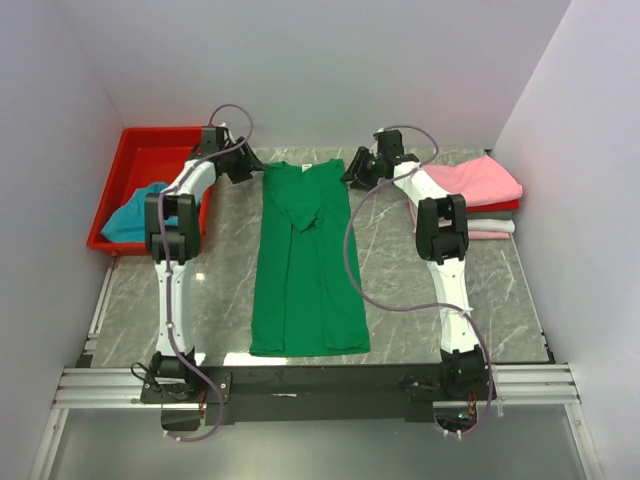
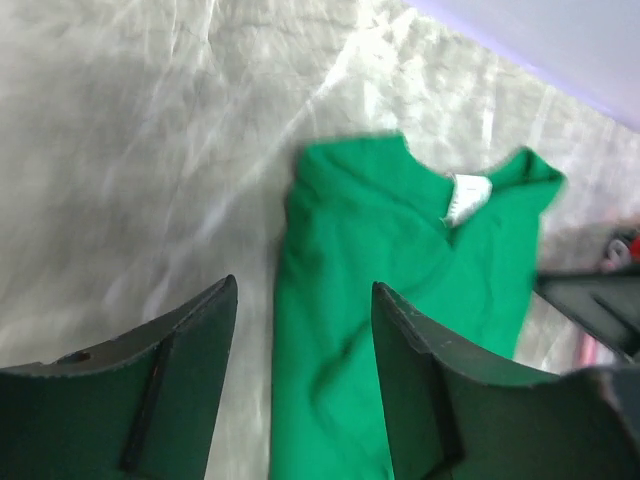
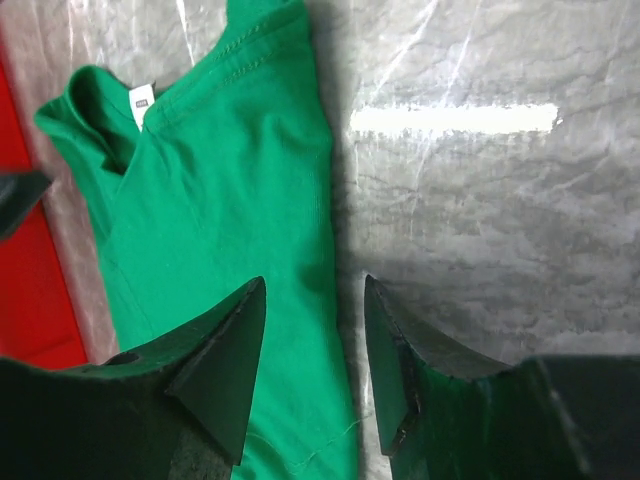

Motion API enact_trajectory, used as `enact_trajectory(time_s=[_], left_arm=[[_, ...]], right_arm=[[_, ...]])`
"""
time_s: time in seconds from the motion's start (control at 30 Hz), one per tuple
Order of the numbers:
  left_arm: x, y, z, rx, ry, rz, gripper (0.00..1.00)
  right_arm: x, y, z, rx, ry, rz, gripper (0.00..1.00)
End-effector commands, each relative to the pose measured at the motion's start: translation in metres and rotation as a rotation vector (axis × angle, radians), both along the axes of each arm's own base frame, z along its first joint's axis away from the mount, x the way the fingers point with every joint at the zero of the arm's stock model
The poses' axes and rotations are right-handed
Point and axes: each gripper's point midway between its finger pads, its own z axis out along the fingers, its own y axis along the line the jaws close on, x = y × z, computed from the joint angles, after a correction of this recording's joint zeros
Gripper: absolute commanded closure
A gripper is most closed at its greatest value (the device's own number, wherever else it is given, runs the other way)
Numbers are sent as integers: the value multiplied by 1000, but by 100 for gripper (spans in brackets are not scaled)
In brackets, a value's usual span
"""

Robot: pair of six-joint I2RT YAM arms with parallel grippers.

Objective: Fold and stack the t-shirts
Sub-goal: Fold the tshirt

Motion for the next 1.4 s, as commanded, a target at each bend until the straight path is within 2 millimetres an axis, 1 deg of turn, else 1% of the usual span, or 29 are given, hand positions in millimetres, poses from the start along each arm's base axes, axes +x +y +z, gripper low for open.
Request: enact_trajectory(time_s=[0.0, 0.03, 0.07, 0.1, 0.13, 0.2, 0.23, 0.27, 0.33, 0.37, 0.4, 0.43, 0.47, 0.5, 0.57, 0.6, 0.63, 0.7, 0.73, 0.83, 0.9, 1.03, 1.13, 1.2, 1.23, 1.27, 1.3, 1.33, 1.37], left_arm=[[-4, 18, 139, 36, -303, -5, 38], [-17, 20, 132, 38, -281, -3, 38], [-29, 20, 168, 37, -341, -2, 38], [-38, 22, 176, 36, -354, 2, 37], [-56, 22, 190, 31, -377, 1, 36], [-77, 20, 197, 20, -378, -10, 34], [-92, 19, 183, 14, -341, -15, 34], [-108, 19, 205, 7, -381, -17, 33], [-144, 16, 206, -10, -379, -37, 33], [-155, 16, 205, -7, -374, -42, 33], [-167, 16, 202, -4, -365, -44, 33], [-189, 16, 199, 3, -361, -63, 33], [-199, 16, 196, 15, -358, -75, 32], [-214, 17, 180, 28, -307, -87, 31], [-234, 21, 183, 75, -326, -134, 30], [-247, 23, 171, 92, -276, -145, 30], [-255, 26, 175, 127, -294, -161, 30], [-267, 30, 168, 155, -270, -174, 29], [-274, 31, 171, 176, -292, -192, 29], [-290, 25, 169, 177, -315, -258, 29], [-302, 17, 160, 157, -307, -323, 29], [-313, 7, 156, 125, -331, -394, 28], [-315, 4, 152, 174, -364, -422, 25], [-320, -7, 145, 219, -353, -466, 23], [-317, -4, 137, 284, -339, -464, 23], [-327, -16, 129, 308, -305, -512, 23], [-330, -21, 126, 342, -297, -535, 24], [-329, -20, 119, 428, -310, -583, 24], [-340, -39, 117, 453, -331, -666, 25]], right_arm=[[6, -4, -3, 18, 21, -38, 49], [7, -2, -2, 25, 19, -34, 49], [6, -2, -10, 24, 40, -35, 50], [4, 0, -13, 30, 49, -31, 52], [4, 1, -12, 43, 49, -19, 54], [4, 1, -12, 43, 53, -22, 59], [5, 2, -11, 45, 49, -20, 62], [4, 3, -12, 44, 53, -17, 64], [6, 3, -10, 48, 53, -16, 73], [5, 2, -13, 48, 59, -17, 78], [6, 1, -13, 50, 62, -20, 80], [7, 0, -13, 53, 60, -22, 82], [7, 0, -13, 59, 61, -21, 84], [9, 0, -9, 61, 52, -20, 87], [13, -6, -7, 68, 47, -28, 95], [15, -7, -3, 72, 38, -30, 97], [18, -10, -1, 75, 33, -37, 100], [24, -17, 7, 86, 14, -50, 100], [27, -19, 10, 86, 5, -53, 100], [33, -28, 16, 84, -18, -67, 100], [40, -35, 19, 84, -35, -81, 100], [53, -45, 20, 77, -73, -107, 100], [60, -51, 21, 58, -99, -121, 100], [64, -57, 23, 35, -122, -126, 87], [64, -59, 29, 27, -136, -122, 82], [63, -61, 32, 2, -159, -91, 70], [60, -61, 34, -13, -168, -67, 66], [56, -62, 52, -28, -196, -41, 63], [47, -63, 50, -76, -210, 16, 59]])
